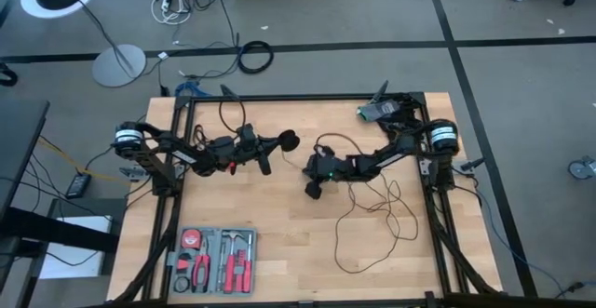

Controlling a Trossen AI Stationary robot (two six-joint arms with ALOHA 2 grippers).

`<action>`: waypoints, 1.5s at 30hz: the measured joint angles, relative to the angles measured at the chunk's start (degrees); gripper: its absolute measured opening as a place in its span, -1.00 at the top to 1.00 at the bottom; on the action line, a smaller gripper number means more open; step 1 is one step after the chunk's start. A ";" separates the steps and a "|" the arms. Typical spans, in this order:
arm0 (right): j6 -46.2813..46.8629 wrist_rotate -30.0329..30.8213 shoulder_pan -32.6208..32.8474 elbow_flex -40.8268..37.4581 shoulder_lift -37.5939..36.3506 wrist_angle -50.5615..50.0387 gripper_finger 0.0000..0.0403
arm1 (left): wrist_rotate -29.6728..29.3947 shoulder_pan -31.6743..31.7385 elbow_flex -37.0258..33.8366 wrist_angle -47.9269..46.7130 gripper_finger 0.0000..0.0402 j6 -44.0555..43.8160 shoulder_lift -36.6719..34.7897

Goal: Coil cords
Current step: Coil the black wire on the spool

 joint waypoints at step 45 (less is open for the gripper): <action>-7.60 -10.37 -4.72 25.99 5.78 -21.86 0.90 | -7.44 0.02 3.52 -11.07 1.00 -0.47 0.07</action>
